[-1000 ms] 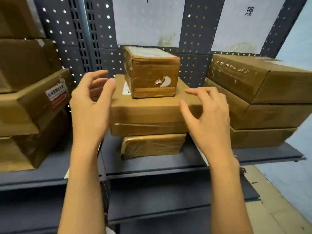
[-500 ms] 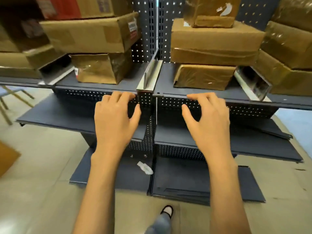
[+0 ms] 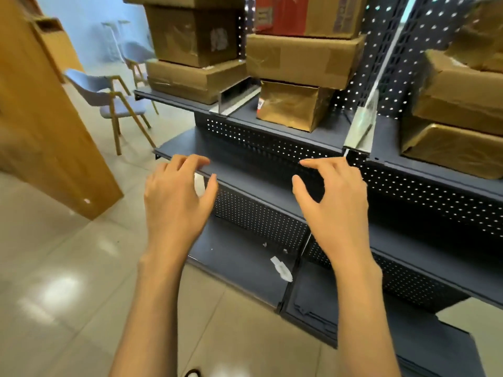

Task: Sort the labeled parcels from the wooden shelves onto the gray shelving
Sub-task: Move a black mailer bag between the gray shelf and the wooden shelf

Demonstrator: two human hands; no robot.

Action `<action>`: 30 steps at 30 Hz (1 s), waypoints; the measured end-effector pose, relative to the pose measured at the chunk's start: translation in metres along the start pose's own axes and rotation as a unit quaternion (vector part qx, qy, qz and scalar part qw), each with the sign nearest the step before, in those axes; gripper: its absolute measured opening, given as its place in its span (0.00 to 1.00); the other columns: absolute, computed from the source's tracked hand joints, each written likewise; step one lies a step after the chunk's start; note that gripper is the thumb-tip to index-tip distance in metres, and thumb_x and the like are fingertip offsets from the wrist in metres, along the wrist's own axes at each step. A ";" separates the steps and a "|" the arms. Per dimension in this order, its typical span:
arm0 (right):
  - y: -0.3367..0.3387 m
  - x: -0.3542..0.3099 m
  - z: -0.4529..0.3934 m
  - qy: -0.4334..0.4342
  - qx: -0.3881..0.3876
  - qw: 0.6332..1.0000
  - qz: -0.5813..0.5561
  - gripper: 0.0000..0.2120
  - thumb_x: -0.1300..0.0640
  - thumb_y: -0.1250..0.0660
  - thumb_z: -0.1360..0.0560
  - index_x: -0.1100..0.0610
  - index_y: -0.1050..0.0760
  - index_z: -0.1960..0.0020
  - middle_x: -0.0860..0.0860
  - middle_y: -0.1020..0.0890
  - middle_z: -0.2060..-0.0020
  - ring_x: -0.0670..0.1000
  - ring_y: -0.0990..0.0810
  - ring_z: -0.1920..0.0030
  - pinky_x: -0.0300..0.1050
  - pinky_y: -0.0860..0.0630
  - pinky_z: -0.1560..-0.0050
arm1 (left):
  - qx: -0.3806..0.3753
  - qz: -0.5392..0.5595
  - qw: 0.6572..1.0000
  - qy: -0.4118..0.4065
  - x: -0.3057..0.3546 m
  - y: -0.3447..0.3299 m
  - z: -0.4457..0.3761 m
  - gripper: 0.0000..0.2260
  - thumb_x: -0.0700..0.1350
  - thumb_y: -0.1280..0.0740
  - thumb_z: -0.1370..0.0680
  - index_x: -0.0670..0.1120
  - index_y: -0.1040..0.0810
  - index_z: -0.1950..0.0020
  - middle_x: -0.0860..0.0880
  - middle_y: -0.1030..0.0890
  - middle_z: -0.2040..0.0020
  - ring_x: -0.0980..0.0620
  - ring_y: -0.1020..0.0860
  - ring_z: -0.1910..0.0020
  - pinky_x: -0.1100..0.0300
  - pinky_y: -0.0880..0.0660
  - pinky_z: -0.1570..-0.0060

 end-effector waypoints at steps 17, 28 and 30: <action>-0.272 -0.342 -0.029 0.196 -0.124 0.964 -0.131 0.12 0.52 0.33 0.24 0.54 0.22 0.41 0.53 0.22 0.46 0.56 0.26 0.45 0.52 0.32 0.44 | 0.112 -0.153 0.961 0.199 -0.342 0.200 -0.021 0.09 0.47 0.32 0.24 0.45 0.21 0.46 0.46 0.20 0.51 0.44 0.24 0.51 0.51 0.30 0.52; -0.428 -0.510 -0.029 0.279 -0.199 0.916 -0.208 0.13 0.51 0.33 0.23 0.53 0.22 0.41 0.51 0.22 0.47 0.54 0.27 0.43 0.51 0.31 0.42 | 0.141 -0.226 0.924 0.276 -0.504 0.269 -0.027 0.14 0.51 0.37 0.24 0.45 0.21 0.44 0.46 0.20 0.49 0.44 0.24 0.49 0.50 0.30 0.50; -0.461 -0.540 -0.038 0.291 -0.198 0.910 -0.220 0.12 0.51 0.33 0.23 0.53 0.22 0.41 0.51 0.22 0.47 0.52 0.27 0.44 0.47 0.34 0.43 | 0.148 -0.245 0.917 0.279 -0.541 0.278 -0.039 0.14 0.50 0.37 0.24 0.45 0.21 0.44 0.46 0.20 0.49 0.43 0.24 0.50 0.49 0.30 0.50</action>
Point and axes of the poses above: each hand's wrist, its own z-axis away from the middle knuckle, its own y-axis out of the back of the hand, x = y × z, the point moved 4 cm from there along -z, towards the middle knuckle
